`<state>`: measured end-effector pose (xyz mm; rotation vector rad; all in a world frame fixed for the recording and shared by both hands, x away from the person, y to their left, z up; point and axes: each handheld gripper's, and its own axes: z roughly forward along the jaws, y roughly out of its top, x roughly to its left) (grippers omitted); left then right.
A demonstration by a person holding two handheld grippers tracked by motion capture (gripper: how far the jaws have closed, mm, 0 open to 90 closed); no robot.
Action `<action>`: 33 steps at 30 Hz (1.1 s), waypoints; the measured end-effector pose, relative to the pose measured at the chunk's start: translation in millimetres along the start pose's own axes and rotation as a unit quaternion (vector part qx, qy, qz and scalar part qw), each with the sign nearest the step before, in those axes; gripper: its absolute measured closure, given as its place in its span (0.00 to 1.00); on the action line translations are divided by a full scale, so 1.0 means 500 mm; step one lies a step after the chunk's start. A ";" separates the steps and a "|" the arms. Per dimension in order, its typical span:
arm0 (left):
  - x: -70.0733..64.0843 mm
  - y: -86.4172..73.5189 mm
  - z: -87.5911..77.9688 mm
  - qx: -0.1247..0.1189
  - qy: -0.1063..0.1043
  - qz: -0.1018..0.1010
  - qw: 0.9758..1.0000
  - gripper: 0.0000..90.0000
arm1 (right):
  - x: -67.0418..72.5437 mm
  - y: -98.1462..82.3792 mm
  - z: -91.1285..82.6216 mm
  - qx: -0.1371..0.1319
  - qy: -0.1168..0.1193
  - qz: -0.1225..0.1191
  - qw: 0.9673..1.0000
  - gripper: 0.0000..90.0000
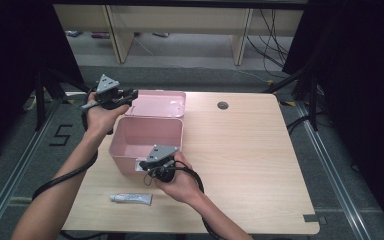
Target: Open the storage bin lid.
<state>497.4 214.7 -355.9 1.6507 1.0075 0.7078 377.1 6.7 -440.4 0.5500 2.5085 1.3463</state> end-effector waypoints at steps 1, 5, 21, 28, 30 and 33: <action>0.000 0.000 0.000 0.000 0.000 0.000 1.000 0.78 | 0.000 0.000 0.000 0.000 0.000 0.000 1.000 1.00; 0.006 -0.015 -0.041 -0.006 -0.003 0.001 1.000 0.73 | -0.002 0.001 0.001 -0.002 0.002 -0.004 1.000 1.00; 0.019 -0.076 -0.157 -0.029 -0.005 -0.031 0.999 0.54 | -0.007 0.005 -0.003 -0.002 0.007 0.007 1.000 0.98; 0.011 -0.085 -0.172 -0.038 -0.014 -0.032 0.999 0.53 | -0.004 0.006 -0.010 -0.014 0.014 0.018 1.000 0.94; 0.009 -0.089 -0.180 -0.042 -0.017 -0.031 0.999 0.52 | -0.004 0.009 -0.016 -0.021 0.011 0.012 1.000 0.92; 0.006 -0.095 -0.188 -0.040 -0.023 -0.036 0.998 0.48 | -0.002 0.013 -0.032 -0.029 0.012 0.023 0.999 0.89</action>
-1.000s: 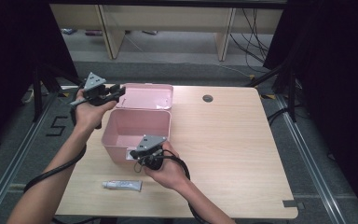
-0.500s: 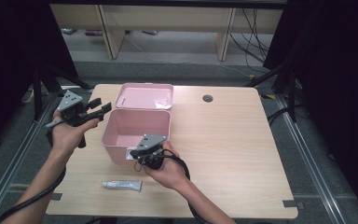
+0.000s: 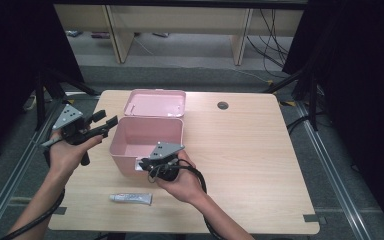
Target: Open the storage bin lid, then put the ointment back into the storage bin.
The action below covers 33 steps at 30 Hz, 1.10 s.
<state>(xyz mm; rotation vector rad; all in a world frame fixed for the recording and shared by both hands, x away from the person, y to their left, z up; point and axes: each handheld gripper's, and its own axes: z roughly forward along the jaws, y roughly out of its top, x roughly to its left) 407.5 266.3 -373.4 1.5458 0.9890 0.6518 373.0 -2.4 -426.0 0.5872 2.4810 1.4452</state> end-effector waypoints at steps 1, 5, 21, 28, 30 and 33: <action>-0.001 -0.003 -0.005 0.001 -0.002 -0.002 1.000 0.48 | 0.000 0.000 0.000 0.000 0.000 0.000 1.000 0.89; -0.003 -0.020 -0.028 -0.001 -0.006 -0.003 1.000 0.41 | -0.011 -0.002 -0.033 -0.017 -0.010 -0.002 1.000 0.84; -0.025 -0.088 -0.117 0.041 -0.059 0.007 0.997 0.37 | -0.049 -0.041 -0.127 -0.024 -0.057 0.029 0.998 0.73; -0.043 -0.108 -0.122 0.053 -0.068 0.008 0.996 0.39 | -0.053 -0.059 -0.139 -0.030 -0.065 0.037 0.997 0.73; -0.047 -0.111 -0.124 0.055 -0.071 0.010 0.996 0.40 | -0.055 -0.066 -0.138 -0.028 -0.063 0.041 0.997 0.73; -0.054 -0.115 -0.126 0.062 -0.078 0.020 0.995 0.42 | -0.056 -0.075 -0.143 -0.020 -0.062 0.035 0.997 0.73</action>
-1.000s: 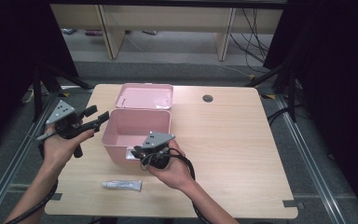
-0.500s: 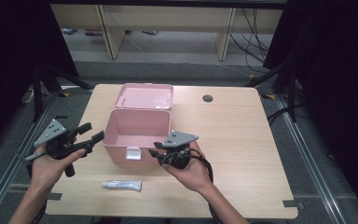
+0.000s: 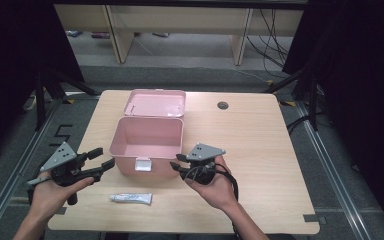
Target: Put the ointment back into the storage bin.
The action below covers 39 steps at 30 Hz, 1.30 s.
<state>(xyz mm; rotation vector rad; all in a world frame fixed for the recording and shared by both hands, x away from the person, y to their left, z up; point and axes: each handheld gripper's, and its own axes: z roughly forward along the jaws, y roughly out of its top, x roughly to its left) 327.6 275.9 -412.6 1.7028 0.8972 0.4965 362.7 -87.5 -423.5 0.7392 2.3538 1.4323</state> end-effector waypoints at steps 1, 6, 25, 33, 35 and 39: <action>-0.001 -0.002 0.001 0.001 -0.004 0.002 1.000 0.42 | -0.001 -0.004 -0.003 0.001 -0.002 -0.001 1.000 0.73; 0.001 -0.005 0.002 0.017 -0.018 0.009 1.000 0.46 | -0.014 -0.017 -0.014 0.016 -0.001 0.006 1.000 0.73; -0.010 0.000 0.018 0.160 -0.121 0.152 0.968 0.52 | -0.020 -0.047 -0.016 0.050 -0.002 0.009 0.999 0.72; -0.022 -0.024 0.076 0.278 -0.201 0.220 0.913 0.55 | -0.019 -0.042 -0.013 0.055 0.003 0.008 0.998 0.71; -0.024 -0.032 0.093 0.312 -0.214 0.238 0.895 0.57 | -0.018 -0.043 -0.013 0.060 0.007 0.009 0.998 0.71; -0.028 -0.048 0.123 0.355 -0.223 0.249 0.873 0.59 | -0.014 -0.045 -0.010 0.062 0.009 0.014 0.998 0.71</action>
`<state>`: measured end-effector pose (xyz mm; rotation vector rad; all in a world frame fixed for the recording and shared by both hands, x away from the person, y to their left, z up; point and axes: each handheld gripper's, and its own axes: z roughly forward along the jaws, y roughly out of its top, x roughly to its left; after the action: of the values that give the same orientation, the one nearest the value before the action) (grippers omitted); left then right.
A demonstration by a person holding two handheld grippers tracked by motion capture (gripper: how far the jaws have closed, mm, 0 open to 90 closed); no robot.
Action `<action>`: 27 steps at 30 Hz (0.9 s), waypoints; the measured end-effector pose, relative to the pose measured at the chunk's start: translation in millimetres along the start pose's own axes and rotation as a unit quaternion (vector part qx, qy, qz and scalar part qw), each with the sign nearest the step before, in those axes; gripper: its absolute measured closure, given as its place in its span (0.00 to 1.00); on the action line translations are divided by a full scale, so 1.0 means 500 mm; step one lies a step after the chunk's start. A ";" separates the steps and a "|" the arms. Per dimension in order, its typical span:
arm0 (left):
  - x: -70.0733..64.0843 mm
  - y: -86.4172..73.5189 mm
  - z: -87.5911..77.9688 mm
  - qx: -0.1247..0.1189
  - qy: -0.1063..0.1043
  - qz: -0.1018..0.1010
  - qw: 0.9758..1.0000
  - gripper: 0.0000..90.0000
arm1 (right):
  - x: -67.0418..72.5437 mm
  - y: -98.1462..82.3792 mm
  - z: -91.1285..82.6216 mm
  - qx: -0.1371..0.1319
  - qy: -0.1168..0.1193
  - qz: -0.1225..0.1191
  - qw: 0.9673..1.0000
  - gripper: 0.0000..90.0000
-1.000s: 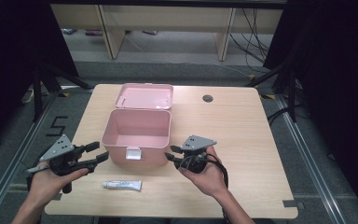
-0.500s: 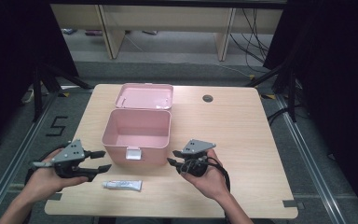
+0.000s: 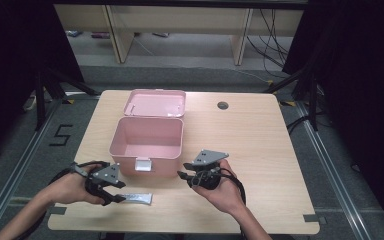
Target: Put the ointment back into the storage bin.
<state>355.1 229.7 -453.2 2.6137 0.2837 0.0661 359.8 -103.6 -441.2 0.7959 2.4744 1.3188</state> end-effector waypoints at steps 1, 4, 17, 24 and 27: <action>0.005 0.003 0.004 0.018 -0.001 0.011 1.000 0.59 | 0.000 -0.001 0.001 -0.002 -0.001 -0.001 1.000 0.71; 0.011 0.015 0.022 0.057 -0.016 0.028 0.998 0.62 | 0.001 -0.002 0.004 0.000 0.003 -0.003 1.000 0.71; 0.014 0.051 0.068 0.144 -0.038 0.086 0.985 0.64 | -0.001 -0.008 0.006 0.005 0.008 -0.004 1.000 0.71; 0.016 0.064 0.080 0.146 -0.040 0.086 0.985 0.66 | 0.000 -0.009 0.009 0.005 0.008 -0.003 1.000 0.71; 0.017 0.069 0.085 0.146 -0.045 0.085 0.985 0.67 | 0.000 -0.009 0.010 0.009 0.011 -0.003 1.000 0.71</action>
<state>374.1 181.6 -473.4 2.9186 0.0392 -0.0389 360.5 -102.2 -447.4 0.7801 2.5068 1.3132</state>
